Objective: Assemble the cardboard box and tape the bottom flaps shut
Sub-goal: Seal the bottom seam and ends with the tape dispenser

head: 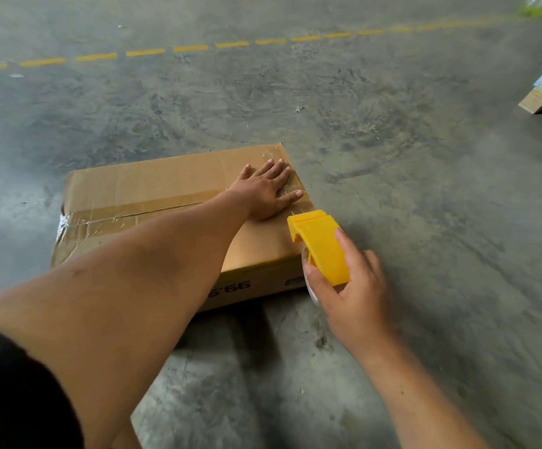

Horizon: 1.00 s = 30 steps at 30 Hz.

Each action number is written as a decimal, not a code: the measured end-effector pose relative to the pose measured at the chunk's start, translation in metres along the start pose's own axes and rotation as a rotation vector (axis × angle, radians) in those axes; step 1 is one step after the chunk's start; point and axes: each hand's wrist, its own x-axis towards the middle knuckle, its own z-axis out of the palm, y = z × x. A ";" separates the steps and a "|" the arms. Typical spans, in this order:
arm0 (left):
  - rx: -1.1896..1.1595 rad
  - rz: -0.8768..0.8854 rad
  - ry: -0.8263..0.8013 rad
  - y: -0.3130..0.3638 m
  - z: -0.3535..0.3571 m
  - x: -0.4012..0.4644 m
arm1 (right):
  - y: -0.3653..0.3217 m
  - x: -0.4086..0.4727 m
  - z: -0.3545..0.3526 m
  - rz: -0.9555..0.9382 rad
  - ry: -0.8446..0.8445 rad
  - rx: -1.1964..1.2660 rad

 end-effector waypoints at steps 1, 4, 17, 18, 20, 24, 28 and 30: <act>-0.006 -0.013 -0.012 0.005 -0.002 0.000 | 0.000 -0.001 0.001 0.004 -0.006 0.004; -0.044 0.021 -0.010 0.020 0.000 -0.007 | 0.002 -0.004 0.003 0.010 -0.010 0.009; 0.044 0.063 0.040 0.017 0.017 -0.010 | 0.009 -0.039 -0.007 0.030 0.011 0.029; 0.045 0.061 0.039 0.017 0.016 -0.010 | 0.009 -0.041 -0.009 0.030 0.015 0.037; 0.054 0.058 0.036 0.017 0.015 -0.010 | 0.008 -0.043 -0.010 0.017 0.025 0.049; 0.064 0.064 0.032 0.019 0.014 -0.013 | 0.008 -0.052 -0.009 0.008 0.022 0.030; 0.072 0.073 0.032 0.019 0.016 -0.015 | 0.016 -0.067 -0.003 -0.004 0.060 0.019; 0.075 0.071 0.027 0.019 0.014 -0.015 | 0.017 -0.069 0.000 -0.003 0.060 0.018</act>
